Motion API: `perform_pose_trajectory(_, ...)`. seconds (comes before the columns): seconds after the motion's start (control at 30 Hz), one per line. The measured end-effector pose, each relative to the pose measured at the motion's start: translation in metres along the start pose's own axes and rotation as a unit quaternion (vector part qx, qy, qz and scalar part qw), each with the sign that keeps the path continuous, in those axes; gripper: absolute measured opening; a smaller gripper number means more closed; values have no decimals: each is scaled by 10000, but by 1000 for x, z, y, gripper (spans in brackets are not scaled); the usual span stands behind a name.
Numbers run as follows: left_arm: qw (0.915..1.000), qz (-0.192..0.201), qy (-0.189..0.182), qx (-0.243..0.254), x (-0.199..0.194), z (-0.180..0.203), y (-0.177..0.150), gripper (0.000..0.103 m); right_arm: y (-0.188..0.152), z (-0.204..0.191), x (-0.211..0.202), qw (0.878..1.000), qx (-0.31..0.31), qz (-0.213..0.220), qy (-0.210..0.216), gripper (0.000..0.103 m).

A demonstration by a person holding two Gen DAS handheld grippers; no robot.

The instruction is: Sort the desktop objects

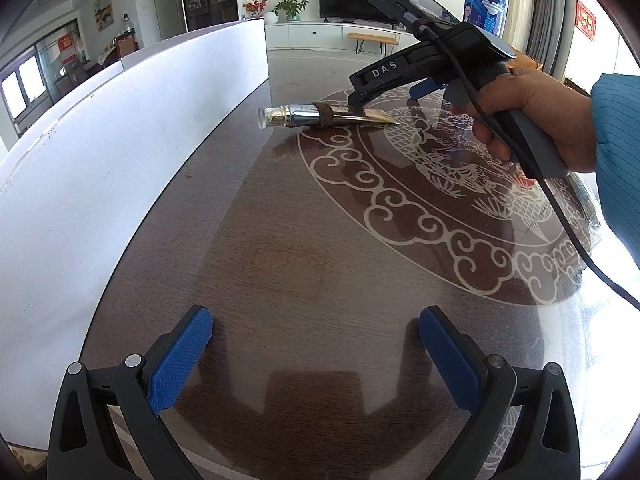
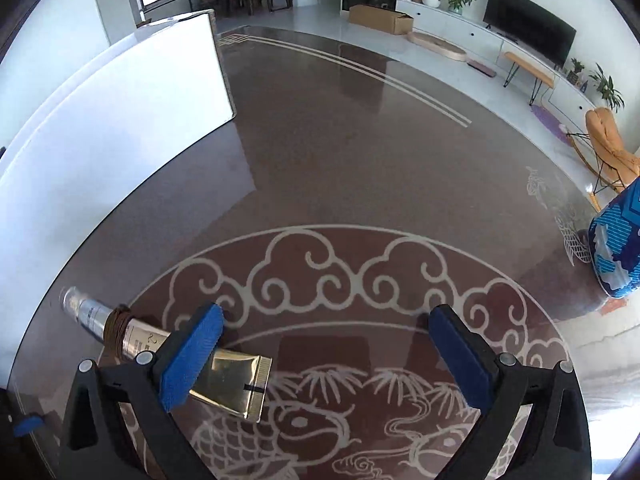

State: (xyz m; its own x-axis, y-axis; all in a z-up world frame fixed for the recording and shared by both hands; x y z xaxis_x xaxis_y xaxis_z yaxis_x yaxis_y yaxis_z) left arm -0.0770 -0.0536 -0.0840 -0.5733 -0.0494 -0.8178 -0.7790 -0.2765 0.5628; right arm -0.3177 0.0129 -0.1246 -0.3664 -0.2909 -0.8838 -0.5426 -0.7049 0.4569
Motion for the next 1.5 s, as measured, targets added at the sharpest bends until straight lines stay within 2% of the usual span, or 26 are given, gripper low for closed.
perform_pose_trajectory(0.2, 10000, 1, 0, -4, 0, 0, 0, 103, -51, -43, -29, 9980, -550, -30, 322, 103)
perform_pose_trajectory(0.3, 10000, 6, 13, 2, 0, 0, 0, 103, -74, -55, -41, 9975, -626, 11, 337, 103)
perform_pose_trajectory(0.6, 10000, 10, 10, -5, -1, -1, 0, 103, -148, -51, -90, 9984, 173, 486, -238, 103)
perform_pose_trajectory(0.83, 10000, 9, 11, -5, -1, -1, 0, 103, -223, -44, -152, 9900, 1006, 859, -497, 103)
perform_pose_trajectory(1.1, 10000, -9, 57, -59, 0, 0, 2, 103, -303, -74, -205, 9886, 875, 728, -990, 103)
perform_pose_trajectory(1.27, 10000, -18, 69, -64, -1, 0, -2, 103, -324, -94, -211, 9876, 826, 801, -1071, 103)
perform_pose_trajectory(1.5, 10000, -66, 51, -39, -1, 0, -3, 103, -327, -106, -202, 9900, 713, 806, -913, 103)
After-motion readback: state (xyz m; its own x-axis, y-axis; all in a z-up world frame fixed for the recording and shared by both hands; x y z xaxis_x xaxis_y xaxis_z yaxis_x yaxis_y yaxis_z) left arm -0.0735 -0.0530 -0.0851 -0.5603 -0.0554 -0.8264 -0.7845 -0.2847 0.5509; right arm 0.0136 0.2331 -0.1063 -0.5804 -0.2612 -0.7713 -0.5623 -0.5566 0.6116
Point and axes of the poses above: each gripper's, at about its wrist camera, not at the fingertips, and x roughly the way its jaws point, z to its right, y to its top, the point moved 4 cm from there along x, roughly the way its jaws point, and after that the axes turned 12 degrees about -x, right-handed, at the moved point
